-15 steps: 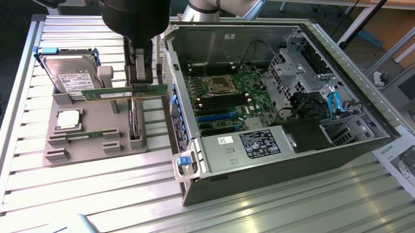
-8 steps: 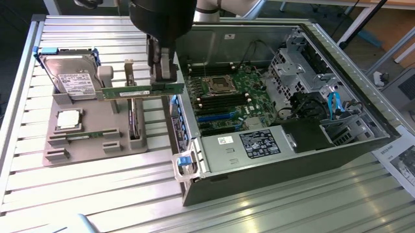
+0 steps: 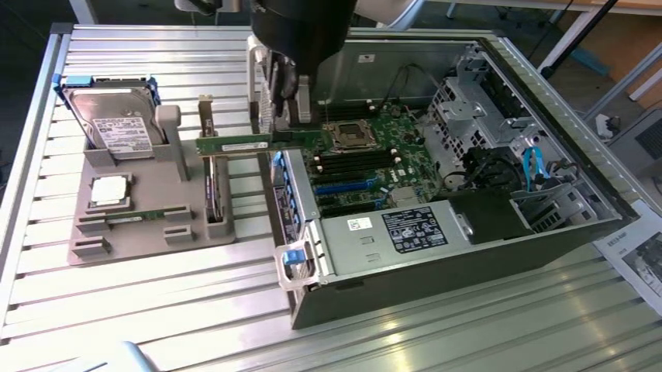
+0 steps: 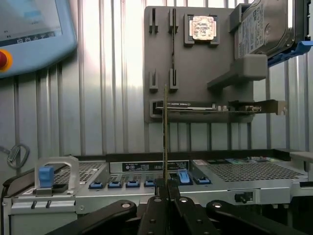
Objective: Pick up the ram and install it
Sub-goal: 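Pick up the ram and move it above insertion slot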
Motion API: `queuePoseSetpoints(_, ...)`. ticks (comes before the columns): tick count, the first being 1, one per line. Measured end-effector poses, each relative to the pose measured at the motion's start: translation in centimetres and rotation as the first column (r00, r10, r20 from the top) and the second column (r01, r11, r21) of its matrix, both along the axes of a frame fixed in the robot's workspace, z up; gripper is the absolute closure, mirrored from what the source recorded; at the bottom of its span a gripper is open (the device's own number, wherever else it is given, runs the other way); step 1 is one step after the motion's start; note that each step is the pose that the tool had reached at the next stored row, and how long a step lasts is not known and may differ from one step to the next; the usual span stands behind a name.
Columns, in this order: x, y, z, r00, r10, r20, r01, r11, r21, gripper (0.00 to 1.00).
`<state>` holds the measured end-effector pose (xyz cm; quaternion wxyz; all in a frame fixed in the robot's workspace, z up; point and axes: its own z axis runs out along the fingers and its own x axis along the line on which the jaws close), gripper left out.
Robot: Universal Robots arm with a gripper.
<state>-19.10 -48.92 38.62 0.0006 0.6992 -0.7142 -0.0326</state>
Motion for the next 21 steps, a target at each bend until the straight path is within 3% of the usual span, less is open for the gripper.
queuePoseSetpoints(12, 3.5, 0.00, 0.00, 1.0000, 0.000, 0.0000, 0.000, 1.0000, 0.0004, 0.88)
queuePoseSetpoints(21, 6.6, -0.03, 0.00, 1.0000, 0.000, 0.0000, 0.000, 1.0000, 0.0040, 0.88)
